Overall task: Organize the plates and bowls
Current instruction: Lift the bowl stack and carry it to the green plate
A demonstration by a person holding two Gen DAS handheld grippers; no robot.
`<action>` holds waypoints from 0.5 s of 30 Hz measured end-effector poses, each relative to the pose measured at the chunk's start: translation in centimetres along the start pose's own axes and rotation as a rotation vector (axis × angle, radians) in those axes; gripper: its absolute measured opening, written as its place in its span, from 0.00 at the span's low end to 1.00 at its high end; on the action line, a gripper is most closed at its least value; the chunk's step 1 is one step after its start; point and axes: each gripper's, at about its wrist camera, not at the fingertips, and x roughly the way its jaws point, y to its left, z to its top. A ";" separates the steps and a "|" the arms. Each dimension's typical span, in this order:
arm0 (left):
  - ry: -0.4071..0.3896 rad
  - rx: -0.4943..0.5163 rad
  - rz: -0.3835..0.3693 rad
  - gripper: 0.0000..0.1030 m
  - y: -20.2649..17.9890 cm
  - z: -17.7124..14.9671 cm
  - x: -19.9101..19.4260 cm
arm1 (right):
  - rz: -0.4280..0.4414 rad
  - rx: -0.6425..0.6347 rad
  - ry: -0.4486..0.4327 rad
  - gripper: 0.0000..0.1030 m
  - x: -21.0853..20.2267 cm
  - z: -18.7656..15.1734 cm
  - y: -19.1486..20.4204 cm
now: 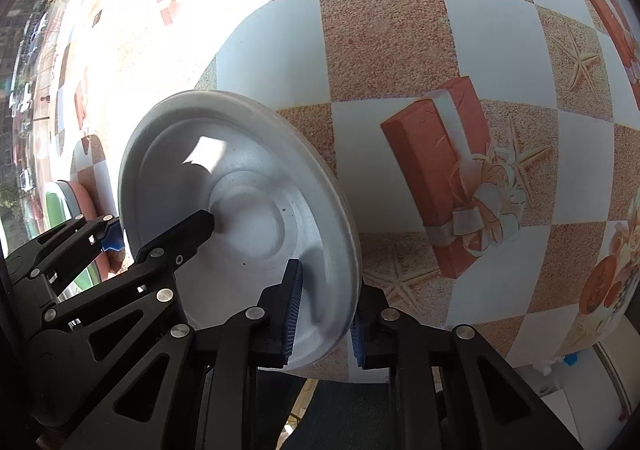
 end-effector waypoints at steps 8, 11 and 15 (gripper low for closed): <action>-0.042 -0.023 0.015 0.36 3.2 -2.7 -2.0 | -0.017 -0.065 0.012 0.23 3.2 -1.0 6.2; -0.063 -0.039 0.019 0.36 4.3 -3.5 -2.9 | -0.022 -0.087 -0.003 0.23 2.8 -0.6 8.0; -0.091 -0.063 0.025 0.36 6.4 -5.0 -4.2 | -0.028 -0.118 -0.021 0.23 2.4 -0.2 10.2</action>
